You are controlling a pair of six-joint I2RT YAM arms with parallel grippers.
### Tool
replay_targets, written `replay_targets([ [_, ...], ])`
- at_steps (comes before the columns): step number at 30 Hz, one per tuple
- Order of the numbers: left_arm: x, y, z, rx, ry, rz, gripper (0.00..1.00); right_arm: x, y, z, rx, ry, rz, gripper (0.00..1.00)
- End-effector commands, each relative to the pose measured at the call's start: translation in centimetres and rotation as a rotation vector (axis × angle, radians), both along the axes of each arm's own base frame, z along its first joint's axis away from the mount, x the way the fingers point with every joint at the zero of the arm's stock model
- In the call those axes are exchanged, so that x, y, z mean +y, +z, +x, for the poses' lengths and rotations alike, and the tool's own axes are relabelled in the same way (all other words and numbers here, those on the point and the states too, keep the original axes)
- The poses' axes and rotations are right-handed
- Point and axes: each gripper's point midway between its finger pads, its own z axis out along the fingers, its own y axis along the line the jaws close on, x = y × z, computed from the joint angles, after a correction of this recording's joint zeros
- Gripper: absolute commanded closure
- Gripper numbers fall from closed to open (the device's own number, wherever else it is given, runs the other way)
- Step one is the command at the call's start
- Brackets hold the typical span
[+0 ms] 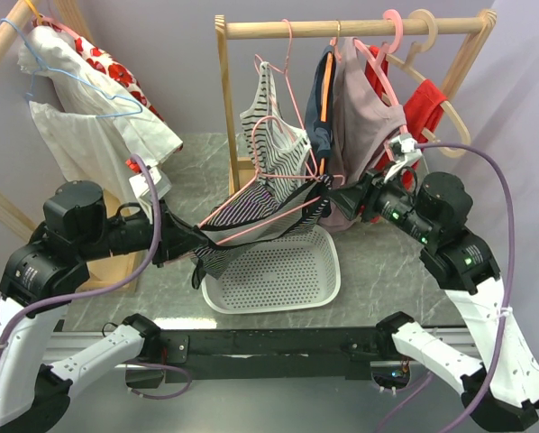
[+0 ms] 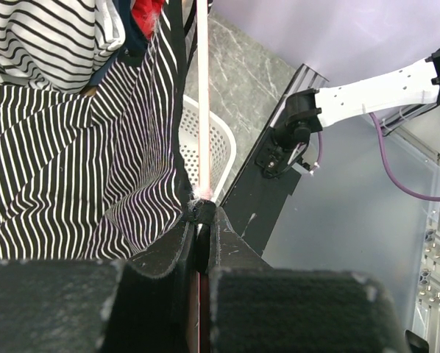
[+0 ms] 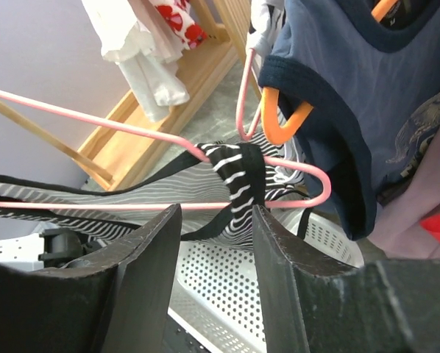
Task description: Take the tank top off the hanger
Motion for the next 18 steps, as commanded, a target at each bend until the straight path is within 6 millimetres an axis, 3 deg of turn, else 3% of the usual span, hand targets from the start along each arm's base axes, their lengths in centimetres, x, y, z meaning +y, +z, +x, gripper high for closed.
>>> replay_targets([
  [1, -0.6, 1.9, -0.1, -0.057, -0.034, -0.065, 0.99, 0.9, -0.1, 1.1, 0.003, 0.018, -0.005, 0.50],
  [8, -0.6, 1.9, 0.0, -0.056, -0.031, -0.052, 0.99, 1.5, -0.8, 2.4, 0.009, 0.018, -0.008, 0.55],
  [11, -0.5, 1.9, 0.3, -0.060, -0.017, -0.045, 0.99, 1.2, -0.6, 2.7, -0.001, -0.011, -0.002, 0.95],
  [12, -0.4, 1.8, 0.3, -0.060, -0.013, -0.043, 0.99, 1.0, -0.3, 2.5, -0.015, -0.016, 0.002, 1.00],
  [14, -0.3, 1.6, 0.6, -0.055, 0.007, -0.036, 0.99, 0.5, 0.1, 2.2, -0.027, -0.030, 0.003, 1.00],
  [18, -0.1, -0.9, 1.8, 0.011, 0.049, 0.030, 0.99, -0.9, 1.8, 0.6, -0.075, -0.066, 0.016, 1.00],
])
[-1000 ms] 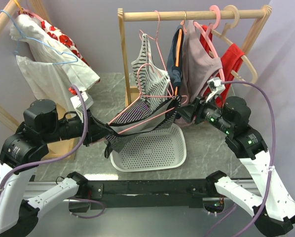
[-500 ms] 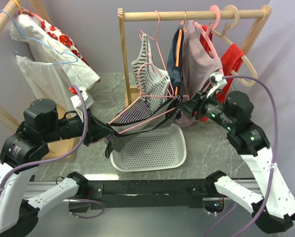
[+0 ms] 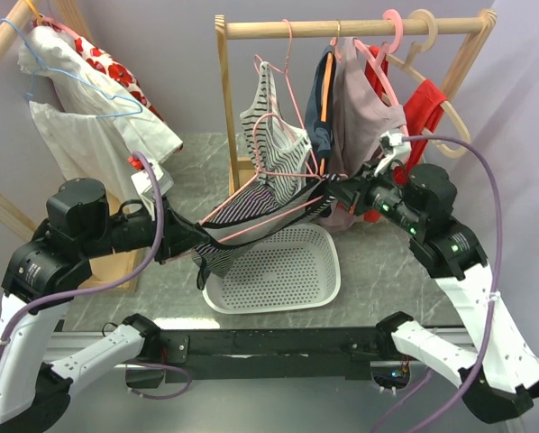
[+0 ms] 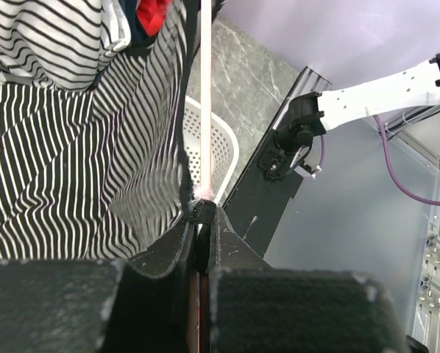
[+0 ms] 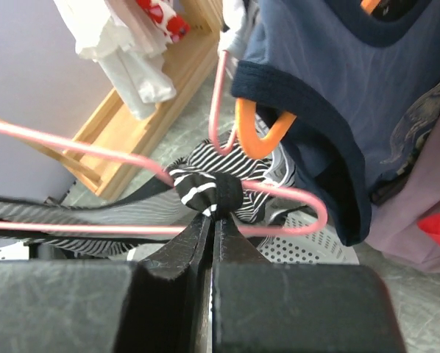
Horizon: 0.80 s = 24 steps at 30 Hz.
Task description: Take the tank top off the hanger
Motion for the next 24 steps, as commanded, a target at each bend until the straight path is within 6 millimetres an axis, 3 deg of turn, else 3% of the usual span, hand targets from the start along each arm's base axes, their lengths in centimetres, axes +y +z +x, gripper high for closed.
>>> replay_targets([
  [1, 0.1, -1.3, 1.4, 0.010, 0.041, 0.048, 0.99, -1.9, 3.3, -1.4, -0.110, -0.065, 0.031, 1.00],
  [4, 0.2, -1.5, 1.2, 0.005, 0.030, 0.053, 0.99, -4.0, 2.9, -0.9, -0.103, -0.178, -0.005, 1.00],
  [7, 0.3, -0.8, 0.6, -0.019, 0.015, 0.038, 0.99, -6.2, 1.1, 0.3, -0.040, -0.306, -0.083, 1.00],
  [14, 0.7, 1.6, -1.2, -0.094, -0.020, -0.013, 0.99, -7.7, -2.9, 2.4, 0.081, -0.409, -0.145, 1.00],
  [17, 1.1, 2.8, -2.2, -0.128, -0.030, -0.040, 0.99, -7.2, -4.1, 2.7, 0.120, -0.386, -0.108, 1.00],
  [21, 1.4, 2.9, -2.9, -0.125, -0.039, -0.037, 0.99, -5.7, -5.0, 2.4, 0.145, -0.314, -0.060, 1.00],
  [24, 1.4, 3.0, -2.9, -0.137, -0.039, -0.047, 0.99, -3.5, -5.6, 1.5, 0.166, -0.175, -0.042, 1.00],
])
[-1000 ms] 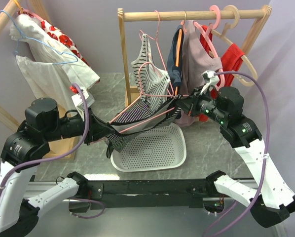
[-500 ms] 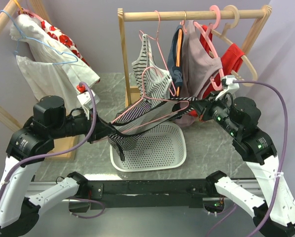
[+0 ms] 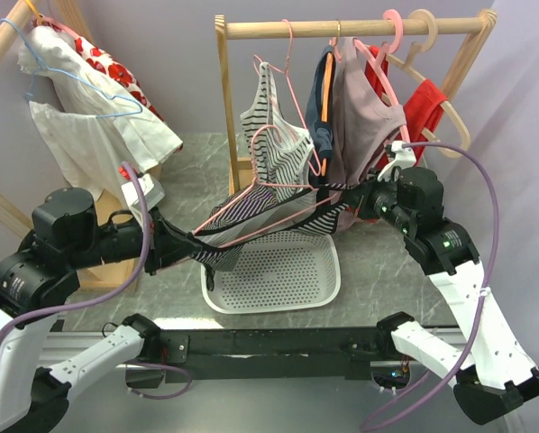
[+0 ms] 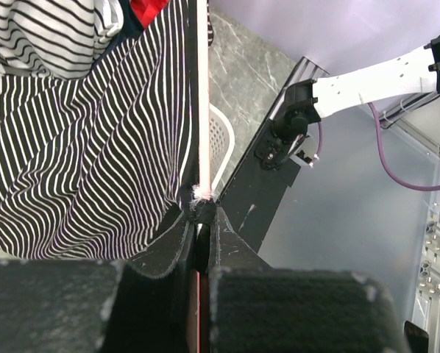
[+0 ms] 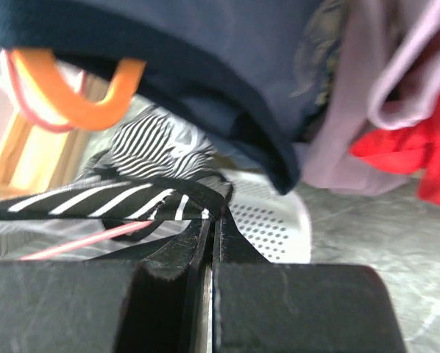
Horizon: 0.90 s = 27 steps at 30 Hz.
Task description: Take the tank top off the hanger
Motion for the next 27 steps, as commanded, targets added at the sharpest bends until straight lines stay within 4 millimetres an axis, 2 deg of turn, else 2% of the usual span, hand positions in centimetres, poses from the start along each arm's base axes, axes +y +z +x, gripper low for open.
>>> replay_targets([
  [1, 0.2, 2.8, -1.1, -0.117, -0.034, -0.062, 0.99, 1.9, 0.0, -0.7, 0.003, 0.118, 0.060, 1.00],
  [2, 0.1, 2.7, -1.3, -0.116, -0.048, -0.068, 0.99, 1.9, -0.6, -0.8, 0.025, 0.115, 0.061, 1.00],
  [4, -0.2, 2.4, -1.6, -0.102, -0.074, -0.066, 0.99, 1.6, -0.3, -0.7, 0.014, 0.079, 0.088, 1.00],
  [6, -0.3, 1.9, -1.5, -0.078, -0.083, -0.049, 0.99, 0.6, 1.4, -0.8, -0.076, 0.030, 0.096, 1.00],
  [7, -0.2, 1.2, -1.7, -0.050, -0.084, -0.032, 0.99, 0.3, 3.3, -0.7, -0.144, 0.024, 0.106, 1.00],
  [10, -0.3, 0.4, -1.7, -0.019, -0.093, -0.010, 0.99, 0.1, 7.0, -0.7, -0.238, 0.024, 0.118, 1.00],
  [14, -0.5, -0.1, -1.9, -0.003, -0.114, -0.017, 0.99, 0.0, 8.7, 0.0, -0.274, 0.011, 0.120, 1.00],
  [17, -0.5, -0.1, -1.9, -0.010, -0.107, -0.024, 0.99, -0.1, 7.9, 0.9, -0.241, -0.016, 0.100, 1.00],
  [21, -0.3, 0.8, -2.1, -0.046, -0.105, -0.040, 0.99, 0.0, 5.1, 1.2, -0.161, -0.013, 0.069, 1.00],
  [24, -0.3, 1.2, -1.5, -0.073, -0.077, -0.051, 0.99, 1.1, 3.5, 0.2, -0.113, 0.065, 0.068, 1.00],
  [27, -0.5, 2.2, -0.9, -0.112, -0.064, -0.079, 0.99, 2.5, 1.4, -1.7, -0.032, 0.192, 0.062, 1.00],
])
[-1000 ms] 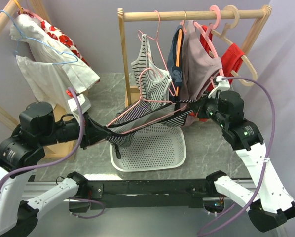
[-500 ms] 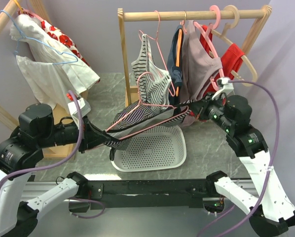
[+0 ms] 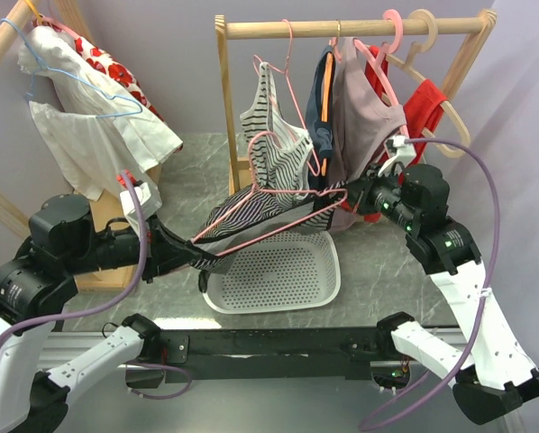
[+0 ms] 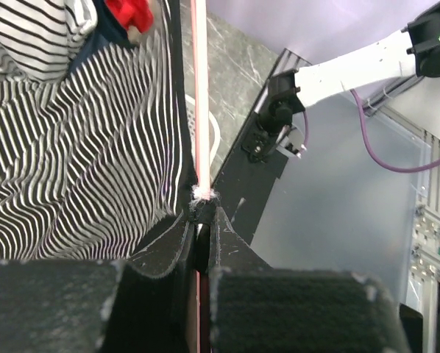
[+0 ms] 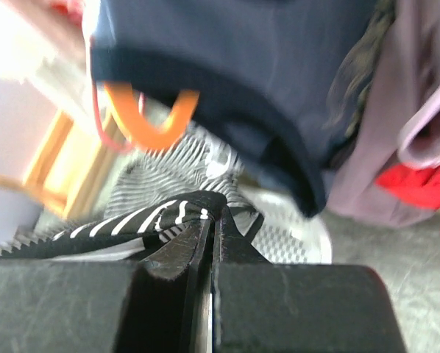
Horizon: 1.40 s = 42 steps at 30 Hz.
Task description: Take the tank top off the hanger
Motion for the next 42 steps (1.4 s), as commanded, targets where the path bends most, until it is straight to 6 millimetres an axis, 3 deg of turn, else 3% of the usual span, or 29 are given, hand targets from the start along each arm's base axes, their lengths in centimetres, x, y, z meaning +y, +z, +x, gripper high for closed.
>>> replay_targets([
  [1, -0.3, 2.9, 0.7, -0.122, 0.009, -0.079, 0.99, 1.2, -2.1, -2.6, 0.059, 0.151, -0.040, 0.99],
  [3, -0.3, 3.7, 1.0, -0.150, 0.022, -0.091, 0.99, 1.9, -3.3, -4.5, 0.093, 0.250, -0.048, 0.99],
  [6, -0.1, 5.3, 1.5, -0.207, 0.047, -0.113, 0.99, 2.7, -3.3, -8.0, 0.078, 0.391, -0.023, 0.97],
  [8, -0.1, 6.4, 1.6, -0.246, 0.053, -0.134, 0.99, 3.0, -3.6, -9.2, 0.093, 0.439, -0.021, 0.94],
  [11, -0.4, 6.3, 1.9, -0.241, 0.044, -0.128, 0.99, 2.9, -4.3, -10.5, 0.124, 0.483, -0.035, 0.75],
  [12, -0.5, 5.9, 2.1, -0.225, 0.043, -0.118, 0.99, 2.1, -4.1, -10.0, 0.115, 0.415, -0.050, 0.55],
  [14, -0.9, 5.1, 2.7, -0.187, 0.041, -0.105, 0.99, 1.3, -3.0, -9.6, 0.066, 0.352, -0.057, 0.50],
  [15, -1.1, 4.4, 2.9, -0.166, 0.038, -0.094, 0.99, 0.8, -1.2, -9.7, -0.007, 0.311, -0.032, 0.43],
  [18, -1.6, 3.1, 3.3, -0.127, 0.032, -0.083, 0.99, 0.1, 2.7, -10.0, -0.154, 0.257, 0.021, 0.36],
  [25, -2.5, 1.5, 3.8, -0.078, 0.004, -0.100, 0.99, 3.5, 7.3, -11.3, -0.222, 0.448, 0.198, 0.36],
  [32, -3.3, 0.1, 4.5, -0.038, -0.004, -0.121, 0.99, 5.3, 7.5, -9.0, -0.200, 0.471, 0.264, 0.36],
  [36, -3.5, -0.8, 4.7, -0.024, 0.000, -0.125, 0.99, 7.3, 8.7, -7.3, -0.209, 0.472, 0.313, 0.36],
  [42, -4.3, -0.8, 4.8, -0.017, -0.031, -0.173, 0.99, 11.4, 8.6, -6.2, -0.168, 0.486, 0.328, 0.35],
])
